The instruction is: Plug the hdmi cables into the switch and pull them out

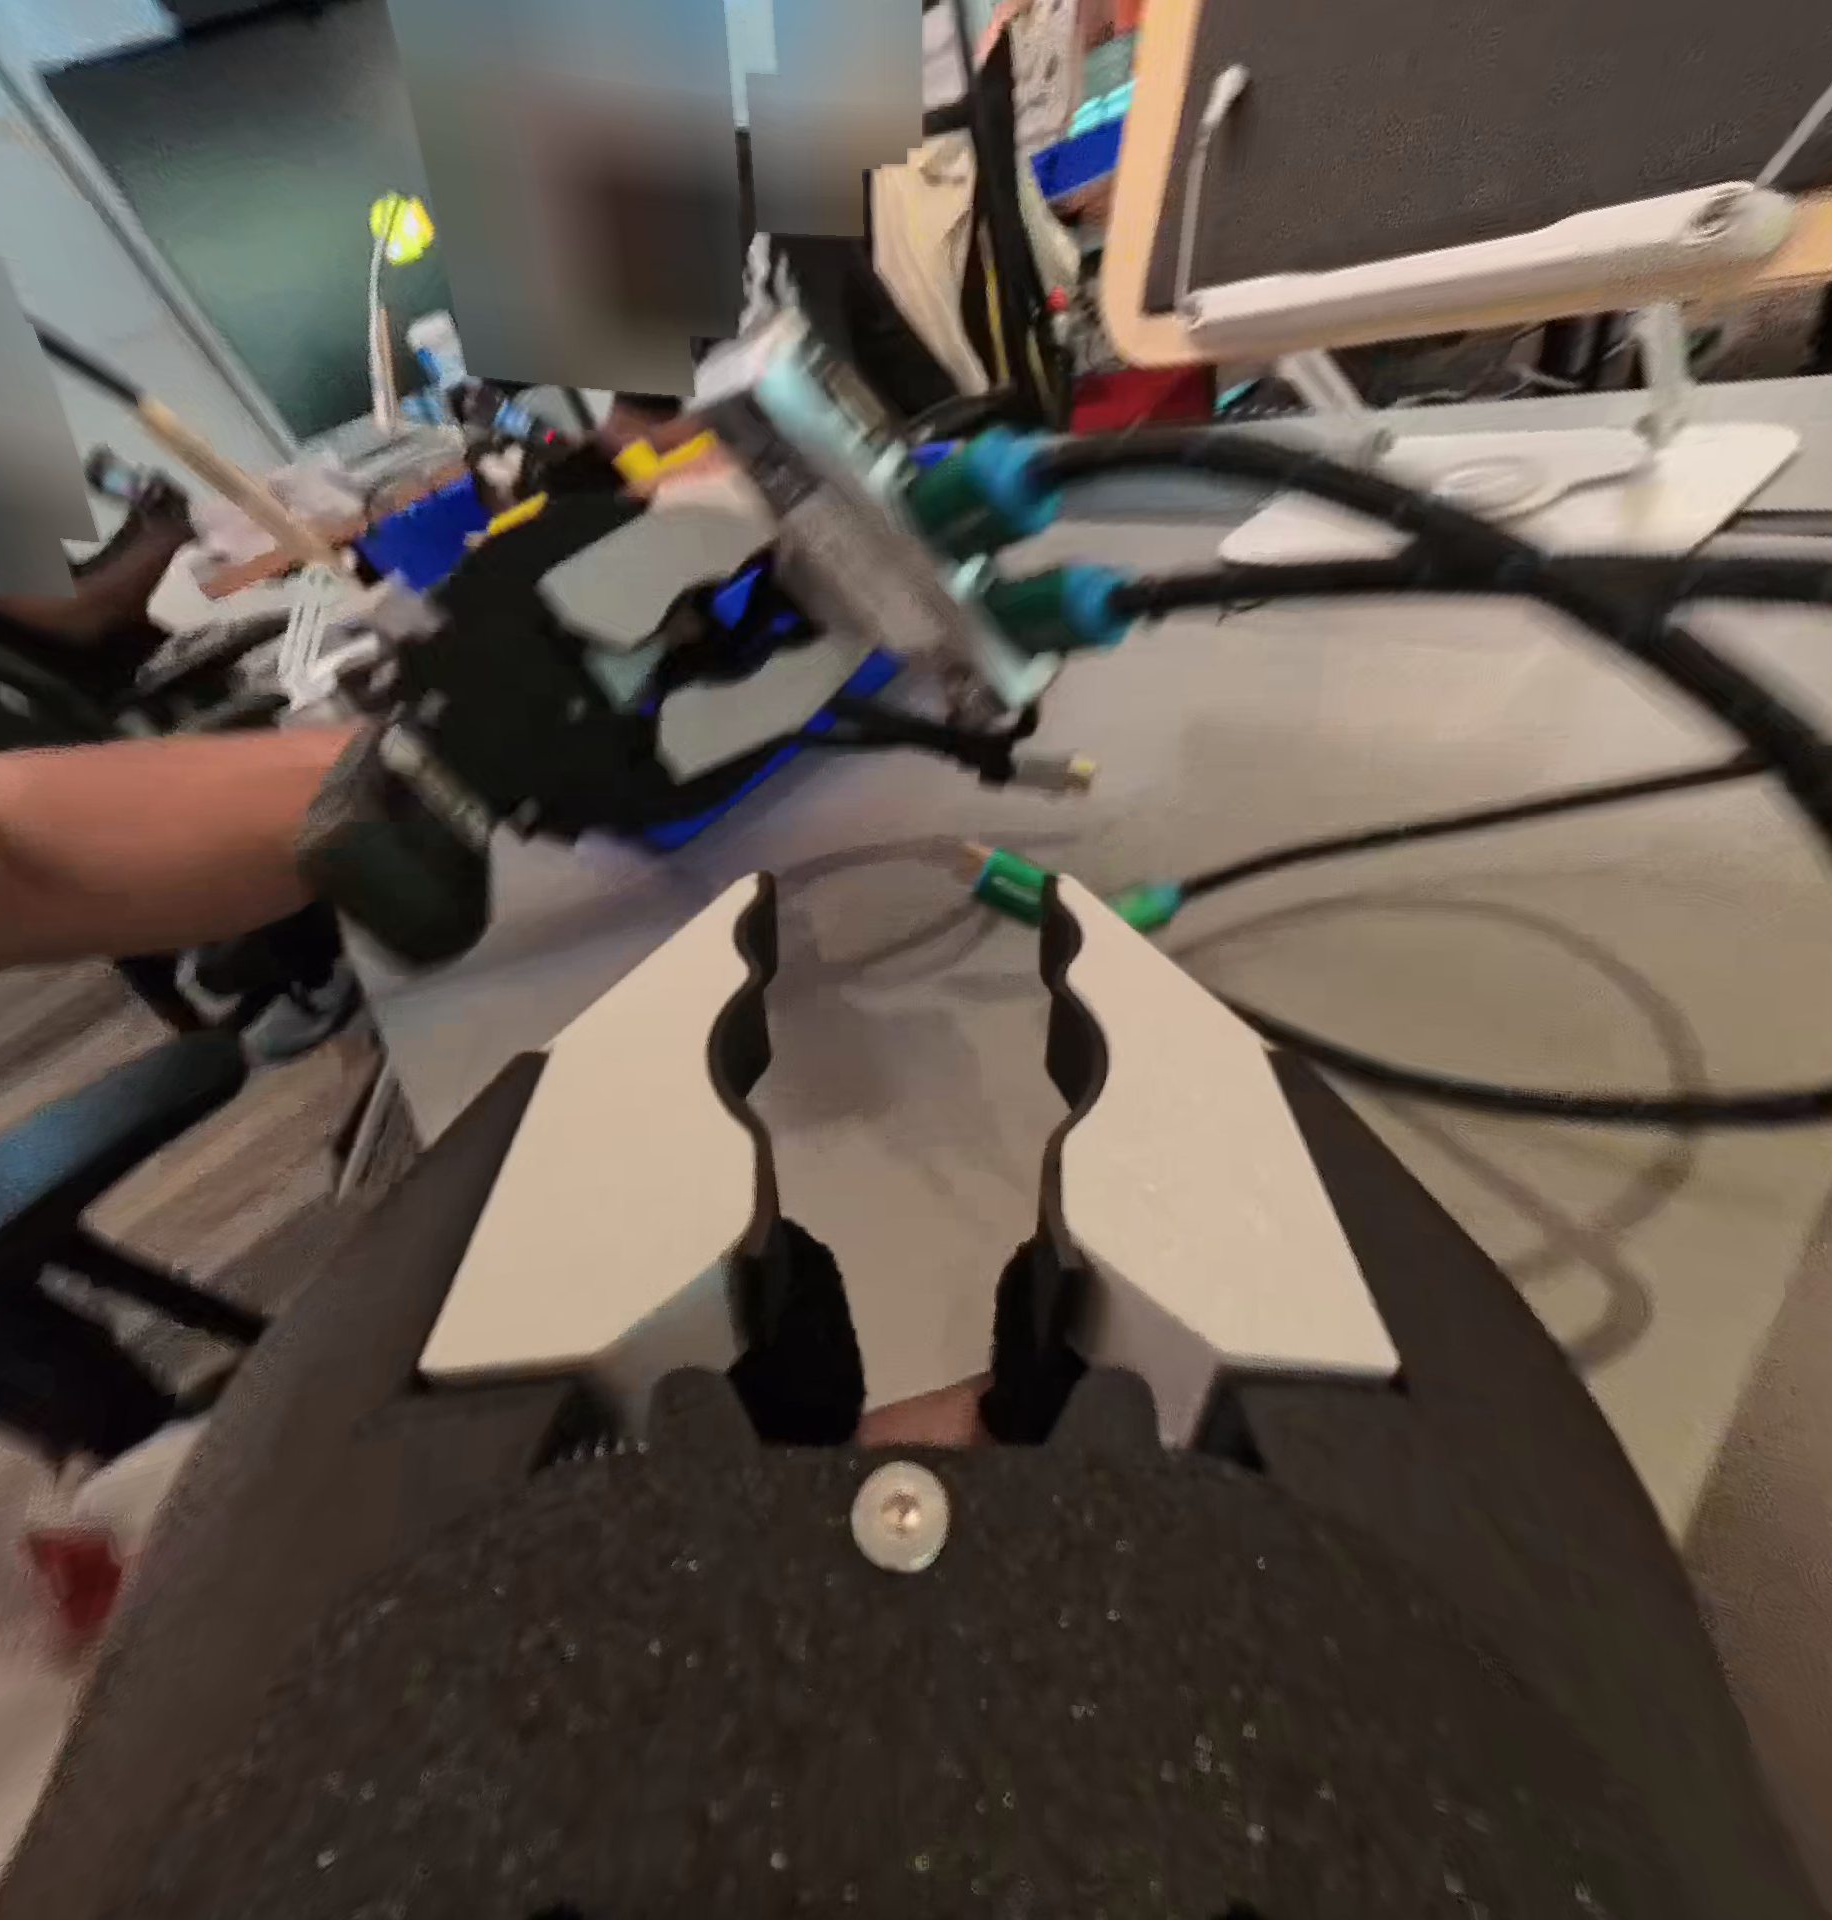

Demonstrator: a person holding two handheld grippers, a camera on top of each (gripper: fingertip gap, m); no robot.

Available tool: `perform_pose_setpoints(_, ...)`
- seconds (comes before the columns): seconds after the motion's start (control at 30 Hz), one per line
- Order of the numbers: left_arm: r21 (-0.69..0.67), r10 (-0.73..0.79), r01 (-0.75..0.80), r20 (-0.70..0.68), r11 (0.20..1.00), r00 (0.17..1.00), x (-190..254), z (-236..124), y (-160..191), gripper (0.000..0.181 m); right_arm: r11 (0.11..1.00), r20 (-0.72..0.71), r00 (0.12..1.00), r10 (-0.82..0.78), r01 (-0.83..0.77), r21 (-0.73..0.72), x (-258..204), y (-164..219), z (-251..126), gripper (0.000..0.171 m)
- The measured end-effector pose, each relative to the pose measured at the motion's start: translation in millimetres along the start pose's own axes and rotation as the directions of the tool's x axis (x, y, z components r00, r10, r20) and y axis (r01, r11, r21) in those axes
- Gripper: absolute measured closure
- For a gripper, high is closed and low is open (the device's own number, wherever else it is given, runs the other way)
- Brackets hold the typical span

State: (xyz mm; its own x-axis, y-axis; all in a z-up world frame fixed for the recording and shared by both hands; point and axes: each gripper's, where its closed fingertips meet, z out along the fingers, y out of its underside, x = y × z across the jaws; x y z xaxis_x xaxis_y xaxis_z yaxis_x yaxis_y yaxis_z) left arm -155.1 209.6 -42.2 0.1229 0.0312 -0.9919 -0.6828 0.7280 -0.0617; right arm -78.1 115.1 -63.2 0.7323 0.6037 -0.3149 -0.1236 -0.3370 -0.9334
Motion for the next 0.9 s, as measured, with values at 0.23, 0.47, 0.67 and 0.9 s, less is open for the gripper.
perform_pose_setpoints(0.23, 0.028, 0.112, -0.115, 0.083, 0.993, 0.990, 16, -22, -18, 0.158, 0.900, 0.156, 0.925, 0.347, -0.375, 0.221, 8, -27, 26, 0.111)
perform_pose_setpoints(0.47, -0.219, -0.050, -0.010, -0.267, 0.976, 0.962, 79, -34, 15, 0.132, 0.958, 0.080, 0.963, 0.258, -0.266, 0.109, -5, 7, 45, 0.131)
perform_pose_setpoints(0.67, -0.369, -0.405, 0.276, -0.339, 0.887, 0.849, 78, -91, 5, 0.132, 0.986, 0.015, 0.987, 0.159, -0.160, 0.050, -9, 25, 55, 0.131)
perform_pose_setpoints(0.9, -0.356, -0.687, 0.588, -0.403, 0.726, 0.604, 85, -108, -19, 0.110, 0.998, 0.100, 0.995, -0.001, 0.007, -0.060, -31, 53, 53, 0.132)
